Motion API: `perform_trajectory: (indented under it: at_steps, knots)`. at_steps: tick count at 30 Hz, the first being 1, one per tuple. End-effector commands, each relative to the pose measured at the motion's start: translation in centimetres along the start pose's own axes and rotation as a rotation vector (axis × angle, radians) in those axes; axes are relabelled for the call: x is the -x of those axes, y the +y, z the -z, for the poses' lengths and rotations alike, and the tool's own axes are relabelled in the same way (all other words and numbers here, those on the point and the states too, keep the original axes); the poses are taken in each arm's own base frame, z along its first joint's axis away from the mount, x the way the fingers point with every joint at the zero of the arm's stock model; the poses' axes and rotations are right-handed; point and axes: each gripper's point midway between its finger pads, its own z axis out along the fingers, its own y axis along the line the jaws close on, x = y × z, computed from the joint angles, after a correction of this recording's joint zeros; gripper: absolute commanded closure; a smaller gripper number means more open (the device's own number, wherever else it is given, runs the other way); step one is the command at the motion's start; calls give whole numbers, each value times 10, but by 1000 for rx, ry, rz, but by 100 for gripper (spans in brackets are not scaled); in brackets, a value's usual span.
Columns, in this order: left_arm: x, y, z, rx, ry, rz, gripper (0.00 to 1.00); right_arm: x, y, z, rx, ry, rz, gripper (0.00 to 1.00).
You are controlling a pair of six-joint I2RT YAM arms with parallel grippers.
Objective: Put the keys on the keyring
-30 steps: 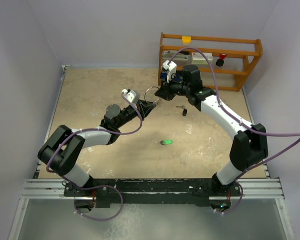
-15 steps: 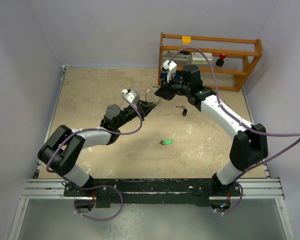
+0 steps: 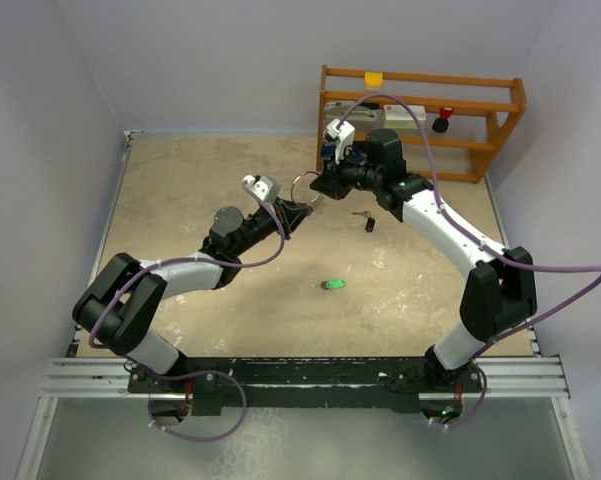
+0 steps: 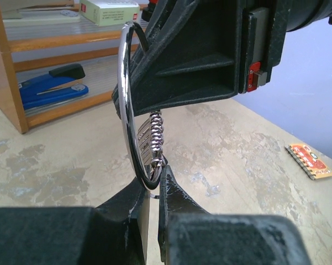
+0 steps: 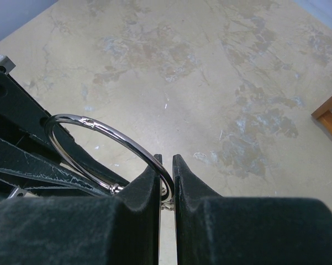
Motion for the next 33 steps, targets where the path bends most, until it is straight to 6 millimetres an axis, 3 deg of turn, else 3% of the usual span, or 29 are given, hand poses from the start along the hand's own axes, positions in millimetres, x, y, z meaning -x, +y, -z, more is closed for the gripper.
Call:
perform_trajectory:
  at_steps: [1, 17, 30, 33]
  knots:
    - [56, 8, -9, 99, -136, 60, 100, 16, 3, 1, 32, -37, 23, 100]
    - [80, 19, -10, 221, -171, 206, 100, 22, 7, -14, 117, 28, -44, 100]
    - [83, 23, -10, 256, -169, 234, 100, 26, 13, -18, 177, 72, -84, 100]
    - [83, 23, -10, 258, -169, 237, 95, 26, 14, -18, 177, 71, -85, 100]
